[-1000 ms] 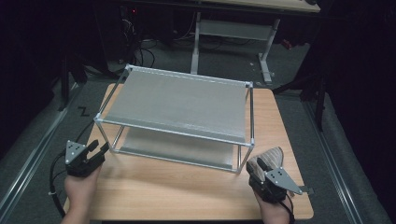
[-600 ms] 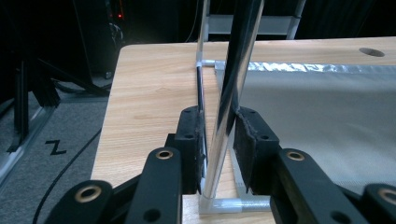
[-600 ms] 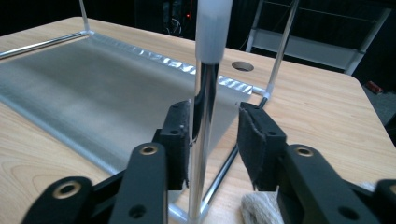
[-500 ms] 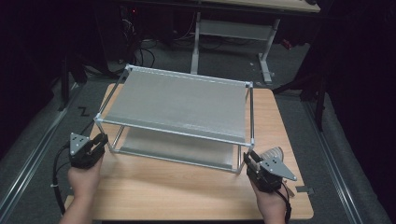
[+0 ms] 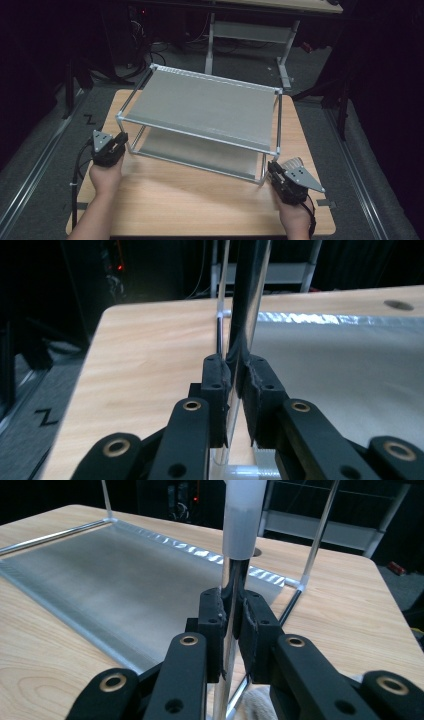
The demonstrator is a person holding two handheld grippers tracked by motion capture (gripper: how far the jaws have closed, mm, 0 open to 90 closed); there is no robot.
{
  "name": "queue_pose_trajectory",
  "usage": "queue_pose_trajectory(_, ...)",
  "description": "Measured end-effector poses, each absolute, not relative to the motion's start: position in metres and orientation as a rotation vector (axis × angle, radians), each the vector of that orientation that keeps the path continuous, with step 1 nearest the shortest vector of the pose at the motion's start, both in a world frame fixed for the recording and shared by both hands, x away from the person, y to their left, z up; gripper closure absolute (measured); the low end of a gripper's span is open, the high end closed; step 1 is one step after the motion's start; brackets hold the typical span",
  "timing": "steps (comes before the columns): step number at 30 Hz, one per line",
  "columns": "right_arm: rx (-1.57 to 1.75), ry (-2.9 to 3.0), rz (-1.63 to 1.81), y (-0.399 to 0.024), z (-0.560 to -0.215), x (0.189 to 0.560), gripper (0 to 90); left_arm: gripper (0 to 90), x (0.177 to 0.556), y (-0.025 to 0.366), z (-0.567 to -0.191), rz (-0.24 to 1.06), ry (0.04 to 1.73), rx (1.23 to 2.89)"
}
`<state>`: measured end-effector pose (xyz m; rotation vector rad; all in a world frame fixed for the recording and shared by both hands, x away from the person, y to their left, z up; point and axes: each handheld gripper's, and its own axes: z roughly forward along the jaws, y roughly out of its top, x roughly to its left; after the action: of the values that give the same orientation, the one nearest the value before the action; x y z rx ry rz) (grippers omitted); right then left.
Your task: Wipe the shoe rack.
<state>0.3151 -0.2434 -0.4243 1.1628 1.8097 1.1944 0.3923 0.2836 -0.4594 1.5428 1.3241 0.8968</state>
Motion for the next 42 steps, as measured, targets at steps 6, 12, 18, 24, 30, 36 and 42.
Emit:
queue_pose_trajectory(6,1.183,1.788,1.187,-0.250,-0.425,0.318,81.1,79.3,0.412,0.273,-0.461,0.883,1.323,1.522)
queue_pose_trajectory(12,1.184,1.784,1.194,-0.251,-0.425,0.319,81.0,69.4,0.403,0.274,-0.460,0.862,1.328,1.491)
queue_pose_trajectory(18,1.163,1.797,1.220,-0.245,-0.426,0.312,80.9,64.7,0.363,0.271,-0.458,0.823,1.286,1.488)
queue_pose_trajectory(24,1.100,1.848,1.255,-0.225,-0.428,0.301,80.7,60.6,0.323,0.245,-0.452,0.751,1.180,1.538)
queue_pose_trajectory(30,1.035,1.898,1.320,-0.193,-0.431,0.294,80.7,58.6,0.299,0.208,-0.451,0.681,1.061,1.609)
queue_pose_trajectory(36,0.962,1.946,1.362,-0.159,-0.433,0.300,80.7,57.2,0.288,0.171,-0.459,0.596,0.953,1.669)
queue_pose_trajectory(42,0.907,1.992,1.389,-0.129,-0.435,0.314,80.7,57.0,0.285,0.159,-0.462,0.577,0.915,1.681)
